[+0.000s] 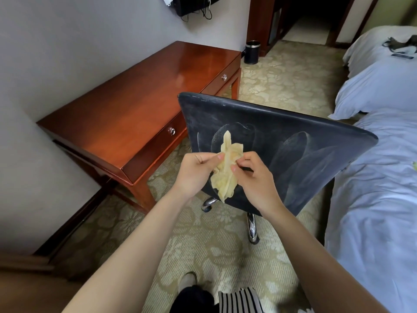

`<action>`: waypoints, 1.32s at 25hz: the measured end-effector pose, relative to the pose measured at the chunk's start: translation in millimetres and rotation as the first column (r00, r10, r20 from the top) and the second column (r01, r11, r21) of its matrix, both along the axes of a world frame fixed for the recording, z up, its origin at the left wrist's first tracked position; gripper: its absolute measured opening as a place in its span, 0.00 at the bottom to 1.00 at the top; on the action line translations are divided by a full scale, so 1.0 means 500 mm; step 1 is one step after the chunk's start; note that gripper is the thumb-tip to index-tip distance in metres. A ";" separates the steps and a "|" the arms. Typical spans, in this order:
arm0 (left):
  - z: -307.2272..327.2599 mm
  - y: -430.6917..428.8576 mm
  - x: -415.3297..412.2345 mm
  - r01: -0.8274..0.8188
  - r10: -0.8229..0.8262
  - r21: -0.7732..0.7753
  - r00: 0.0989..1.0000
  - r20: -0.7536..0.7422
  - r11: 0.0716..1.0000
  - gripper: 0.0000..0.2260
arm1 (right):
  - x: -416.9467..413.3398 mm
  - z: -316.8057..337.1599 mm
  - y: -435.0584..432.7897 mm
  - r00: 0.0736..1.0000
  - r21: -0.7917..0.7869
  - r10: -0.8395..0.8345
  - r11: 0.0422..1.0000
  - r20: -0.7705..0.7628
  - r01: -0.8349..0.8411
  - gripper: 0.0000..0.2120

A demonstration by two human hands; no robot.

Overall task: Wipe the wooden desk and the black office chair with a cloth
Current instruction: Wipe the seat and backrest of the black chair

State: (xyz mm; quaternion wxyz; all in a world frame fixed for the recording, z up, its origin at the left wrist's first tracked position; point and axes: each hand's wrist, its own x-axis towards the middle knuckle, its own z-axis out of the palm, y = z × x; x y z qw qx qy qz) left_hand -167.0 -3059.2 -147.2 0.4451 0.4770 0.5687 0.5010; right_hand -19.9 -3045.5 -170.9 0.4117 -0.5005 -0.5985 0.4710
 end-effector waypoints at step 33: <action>-0.057 -0.075 0.047 0.064 0.082 -0.239 0.830 0.552 0.969 0.10 | 0.011 0.003 -0.099 0.897 0.166 0.374 0.894 0.234 -0.416 0.33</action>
